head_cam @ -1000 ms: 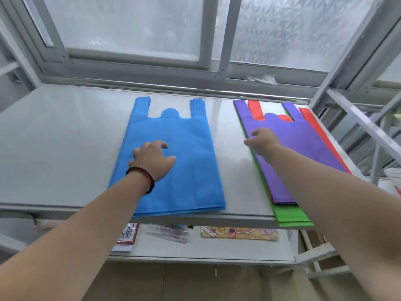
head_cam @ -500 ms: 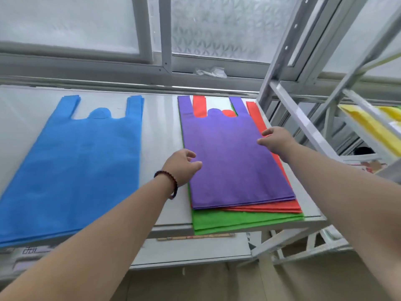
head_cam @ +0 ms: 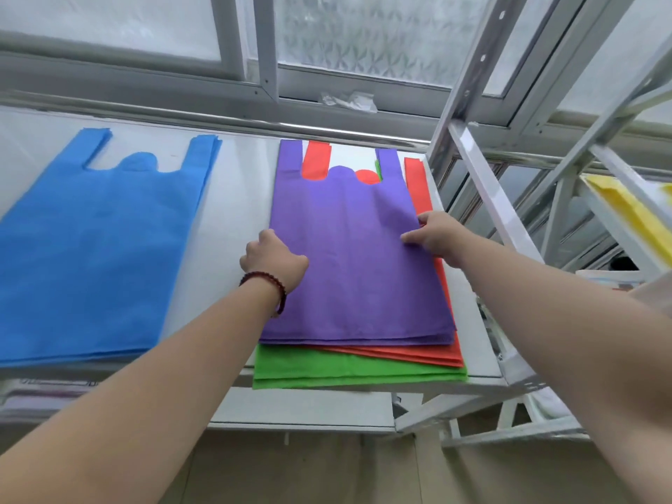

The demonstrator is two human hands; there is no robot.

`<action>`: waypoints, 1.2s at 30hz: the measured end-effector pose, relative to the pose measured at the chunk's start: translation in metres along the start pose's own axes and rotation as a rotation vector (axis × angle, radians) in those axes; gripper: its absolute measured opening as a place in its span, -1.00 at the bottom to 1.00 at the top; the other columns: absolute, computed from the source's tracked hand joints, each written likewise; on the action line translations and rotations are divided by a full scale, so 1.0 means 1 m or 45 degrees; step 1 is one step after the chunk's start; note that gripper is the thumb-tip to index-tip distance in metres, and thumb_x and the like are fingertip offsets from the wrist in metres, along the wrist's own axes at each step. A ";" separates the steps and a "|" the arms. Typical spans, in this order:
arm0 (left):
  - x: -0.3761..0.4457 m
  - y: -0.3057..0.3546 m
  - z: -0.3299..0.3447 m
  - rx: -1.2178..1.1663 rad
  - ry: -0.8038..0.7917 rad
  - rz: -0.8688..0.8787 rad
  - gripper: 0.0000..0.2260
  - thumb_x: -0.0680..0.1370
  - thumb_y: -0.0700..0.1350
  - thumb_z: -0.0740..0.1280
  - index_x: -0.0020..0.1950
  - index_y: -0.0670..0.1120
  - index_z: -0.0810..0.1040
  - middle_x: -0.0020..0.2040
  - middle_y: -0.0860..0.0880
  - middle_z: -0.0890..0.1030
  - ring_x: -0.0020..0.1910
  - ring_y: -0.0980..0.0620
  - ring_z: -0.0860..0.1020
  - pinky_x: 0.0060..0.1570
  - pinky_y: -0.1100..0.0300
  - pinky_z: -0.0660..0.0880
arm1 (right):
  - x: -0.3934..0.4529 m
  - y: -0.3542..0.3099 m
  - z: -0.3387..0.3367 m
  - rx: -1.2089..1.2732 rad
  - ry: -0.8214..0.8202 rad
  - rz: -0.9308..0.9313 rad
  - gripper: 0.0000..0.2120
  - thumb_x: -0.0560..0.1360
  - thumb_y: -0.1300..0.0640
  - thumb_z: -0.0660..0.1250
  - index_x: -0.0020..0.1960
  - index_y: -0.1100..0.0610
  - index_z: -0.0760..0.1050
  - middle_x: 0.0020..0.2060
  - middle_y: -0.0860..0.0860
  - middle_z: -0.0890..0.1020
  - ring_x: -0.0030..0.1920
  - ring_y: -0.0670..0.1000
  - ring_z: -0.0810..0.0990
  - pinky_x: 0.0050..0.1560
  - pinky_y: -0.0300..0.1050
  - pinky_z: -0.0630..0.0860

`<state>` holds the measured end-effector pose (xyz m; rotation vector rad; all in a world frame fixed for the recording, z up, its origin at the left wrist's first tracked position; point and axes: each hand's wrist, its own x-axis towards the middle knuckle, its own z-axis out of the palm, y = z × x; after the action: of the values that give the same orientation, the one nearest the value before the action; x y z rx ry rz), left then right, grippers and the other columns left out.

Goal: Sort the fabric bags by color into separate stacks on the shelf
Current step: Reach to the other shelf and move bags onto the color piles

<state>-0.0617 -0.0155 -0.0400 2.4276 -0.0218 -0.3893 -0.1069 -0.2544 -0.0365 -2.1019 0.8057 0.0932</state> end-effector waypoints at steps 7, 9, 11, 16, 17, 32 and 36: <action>0.003 -0.011 -0.014 -0.114 0.015 -0.147 -0.72 0.44 -0.20 0.37 0.09 -0.27 0.45 -0.04 -0.16 0.50 0.06 -0.20 0.50 -0.15 0.17 0.41 | -0.009 0.002 0.029 -0.683 0.122 -0.268 -0.54 0.47 0.21 0.23 0.37 0.05 0.39 0.28 0.18 0.42 0.31 0.20 0.36 0.24 -0.08 0.30; 0.000 -0.013 -0.017 -0.079 -0.006 -0.149 -0.86 0.41 -0.21 0.40 -0.20 -0.25 0.48 -0.25 -0.13 0.49 -0.15 -0.16 0.48 -0.33 0.21 0.34 | -0.012 0.000 0.032 -0.733 0.149 -0.194 -0.61 0.49 0.20 0.20 0.30 0.04 0.41 0.28 0.17 0.39 0.34 0.20 0.30 0.24 -0.06 0.25; -0.004 -0.016 -0.017 -0.059 -0.030 -0.137 -0.83 0.37 -0.21 0.42 -0.13 -0.28 0.55 -0.16 -0.19 0.58 -0.15 -0.16 0.54 -0.26 0.19 0.39 | -0.014 -0.003 0.030 -0.705 0.155 -0.152 -0.81 0.48 0.24 0.19 0.07 0.11 0.41 0.20 0.19 0.47 0.27 0.20 0.37 0.17 -0.05 0.28; -0.012 -0.023 -0.014 -0.122 -0.012 -0.119 -0.77 0.34 -0.22 0.41 -0.03 -0.24 0.60 -0.05 -0.20 0.64 -0.06 -0.19 0.60 -0.05 0.07 0.56 | -0.019 -0.006 0.028 -0.438 0.176 -0.145 -0.39 0.46 0.30 0.22 0.46 0.27 0.10 0.27 0.25 0.41 0.25 0.23 0.42 0.17 -0.02 0.39; -0.013 -0.023 -0.014 -0.135 -0.001 -0.116 -0.78 0.35 -0.22 0.40 -0.03 -0.23 0.59 -0.05 -0.20 0.64 -0.05 -0.19 0.60 -0.04 0.07 0.55 | -0.024 -0.006 0.030 -0.480 0.150 -0.215 -0.29 0.47 0.30 0.21 0.52 0.23 -0.06 0.29 0.23 0.40 0.26 0.23 0.42 0.19 0.01 0.39; -0.035 -0.015 -0.018 -0.384 -0.105 -0.097 -0.80 0.46 -0.23 0.36 0.06 -0.25 0.57 -0.03 -0.16 0.60 -0.02 -0.14 0.58 0.07 0.05 0.53 | -0.048 0.002 0.047 -0.829 0.134 -0.595 -0.28 0.49 0.39 0.04 0.56 0.05 -0.14 0.55 0.07 -0.07 0.39 0.22 0.33 0.30 0.04 0.36; -0.038 -0.023 -0.023 -0.773 -0.408 -0.494 -0.66 0.47 -0.09 0.39 0.21 -0.16 0.48 0.00 -0.13 0.59 -0.19 -0.11 0.60 -0.30 0.13 0.57 | -0.037 -0.005 0.032 -0.058 0.334 -0.114 -0.49 0.46 0.36 0.16 0.41 0.28 0.25 0.22 0.21 0.45 0.20 0.17 0.47 0.12 -0.07 0.40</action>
<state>-0.0929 0.0214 -0.0272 1.7440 0.3780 -0.8236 -0.1263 -0.2094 -0.0407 -2.2185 0.8675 -0.2185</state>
